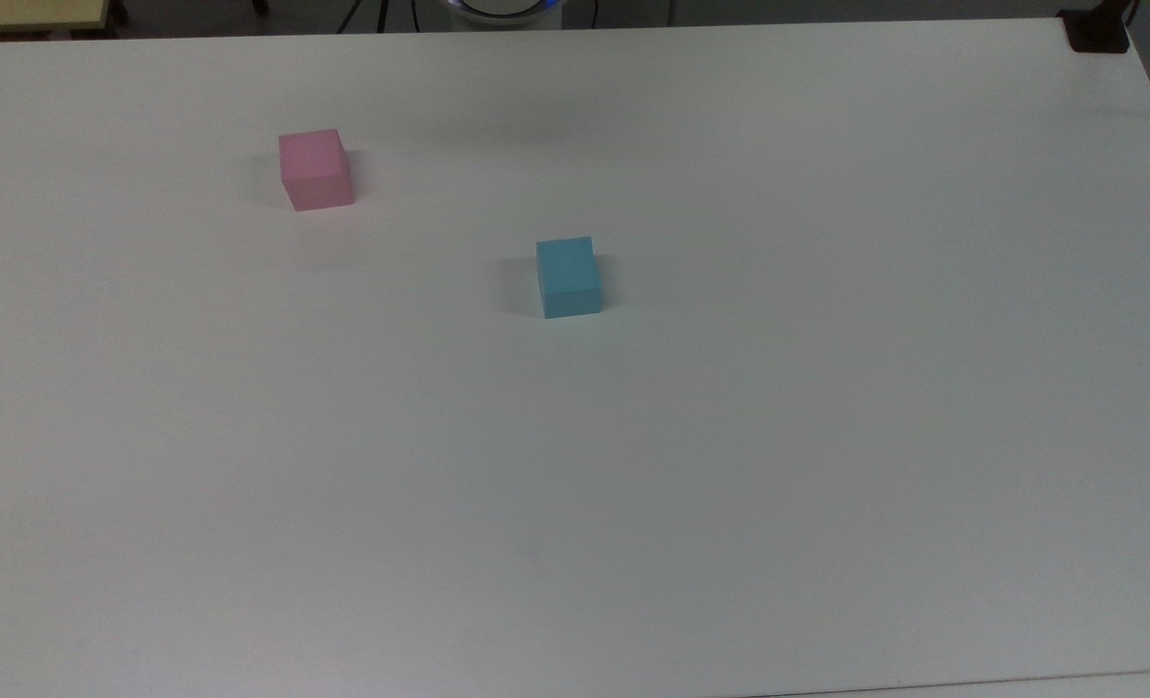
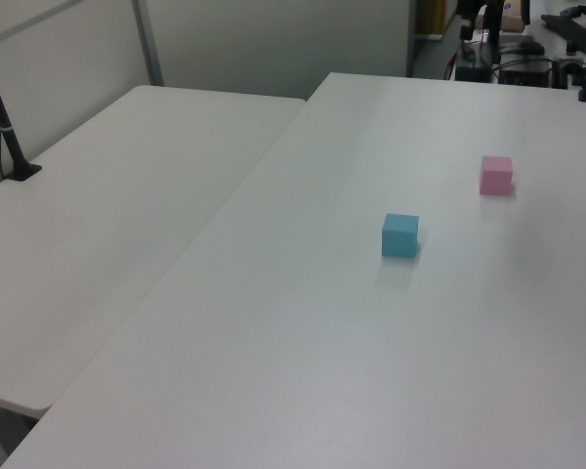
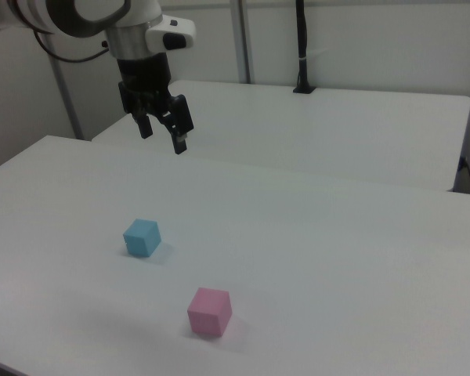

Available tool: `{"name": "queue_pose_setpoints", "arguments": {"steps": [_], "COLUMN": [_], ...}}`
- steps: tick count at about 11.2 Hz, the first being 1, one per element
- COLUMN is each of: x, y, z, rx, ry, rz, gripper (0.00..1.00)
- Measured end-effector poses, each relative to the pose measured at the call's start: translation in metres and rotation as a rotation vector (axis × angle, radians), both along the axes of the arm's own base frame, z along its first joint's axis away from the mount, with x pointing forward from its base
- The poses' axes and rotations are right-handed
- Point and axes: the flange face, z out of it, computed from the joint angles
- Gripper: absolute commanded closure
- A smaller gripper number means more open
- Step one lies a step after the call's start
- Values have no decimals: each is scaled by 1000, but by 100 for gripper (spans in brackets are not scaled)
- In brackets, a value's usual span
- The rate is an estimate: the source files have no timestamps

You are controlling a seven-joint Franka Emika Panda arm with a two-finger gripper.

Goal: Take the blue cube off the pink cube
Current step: 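Open the gripper to release the blue cube and raise it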

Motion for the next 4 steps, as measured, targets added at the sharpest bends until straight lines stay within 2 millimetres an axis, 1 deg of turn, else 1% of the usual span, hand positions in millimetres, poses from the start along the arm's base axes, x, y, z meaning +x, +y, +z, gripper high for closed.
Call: {"name": "queue_pose_setpoints", "arguments": {"steps": [2,4], "x": [1,6], "y": [-7,-12], "z": [-6,-9], "rx": [-60,-71], "ry": [13,-1], "rz": [130,177], "gripper": [0,0]}}
